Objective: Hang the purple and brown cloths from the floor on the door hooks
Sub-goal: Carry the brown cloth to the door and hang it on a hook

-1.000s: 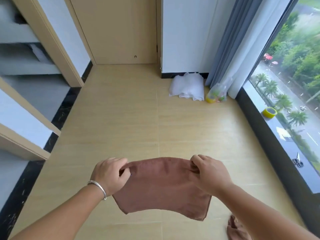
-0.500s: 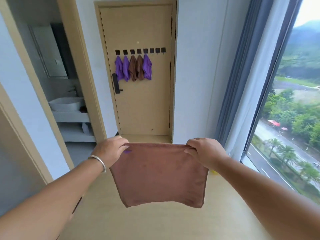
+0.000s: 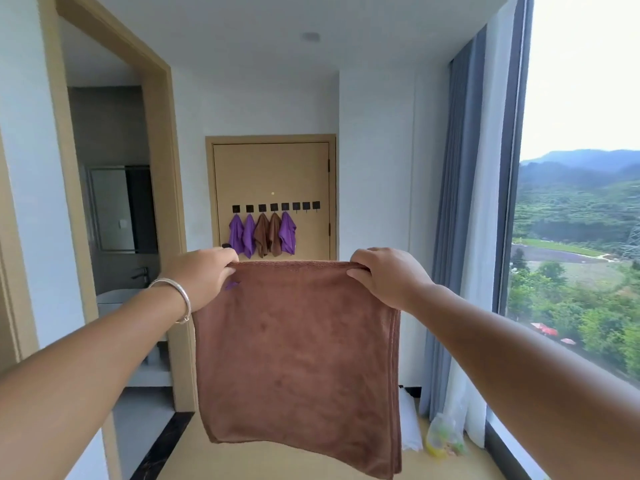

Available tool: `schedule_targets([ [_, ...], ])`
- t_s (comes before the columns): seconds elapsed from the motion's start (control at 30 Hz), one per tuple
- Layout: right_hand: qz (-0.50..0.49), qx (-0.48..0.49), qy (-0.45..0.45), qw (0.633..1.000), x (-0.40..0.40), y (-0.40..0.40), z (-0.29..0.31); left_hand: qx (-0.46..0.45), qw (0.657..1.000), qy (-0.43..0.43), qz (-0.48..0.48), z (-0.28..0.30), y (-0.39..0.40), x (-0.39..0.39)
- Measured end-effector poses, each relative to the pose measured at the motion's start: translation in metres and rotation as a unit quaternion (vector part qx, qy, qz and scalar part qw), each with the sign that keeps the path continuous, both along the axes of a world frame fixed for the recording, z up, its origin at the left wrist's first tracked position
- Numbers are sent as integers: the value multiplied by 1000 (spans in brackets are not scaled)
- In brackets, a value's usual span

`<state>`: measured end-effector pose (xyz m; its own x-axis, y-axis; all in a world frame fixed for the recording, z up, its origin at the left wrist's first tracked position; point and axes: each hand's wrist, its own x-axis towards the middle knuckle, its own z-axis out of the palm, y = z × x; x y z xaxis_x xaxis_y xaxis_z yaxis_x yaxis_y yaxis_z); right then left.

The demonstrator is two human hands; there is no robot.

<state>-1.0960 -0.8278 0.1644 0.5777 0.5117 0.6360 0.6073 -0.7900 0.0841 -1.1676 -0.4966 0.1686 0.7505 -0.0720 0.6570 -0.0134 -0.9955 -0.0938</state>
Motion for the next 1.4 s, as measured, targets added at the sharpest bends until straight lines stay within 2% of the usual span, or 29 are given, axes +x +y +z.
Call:
schedule_targets([
  [0.27, -6, -19, -15, 1000, 11, 25, 10, 45, 999, 12, -26, 3, 29, 16],
  [0.4, -23, -33, -19, 999, 28, 43, 5, 82, 995, -13, -62, -5, 46, 33],
  [0.57, -29, -14, -5, 999, 68, 62, -5, 149, 984, 28, -94, -14, 68, 74],
  [0.87, 13, 4, 48, 999, 198, 113, -17, 127, 987, 57, -74, -25, 118, 195],
  [1.03, 49, -14, 19, 999, 289, 138, 1, 117, 989, 45, -75, -2, 143, 282],
  [1.23, 75, -109, -62, 989, 377, 172, 13, 98, 993, 33, -60, 10, 170, 375],
  [1.4, 65, -150, -53, 985, 455, 201, 7, 105, 992, 34, -63, 3, 202, 452],
])
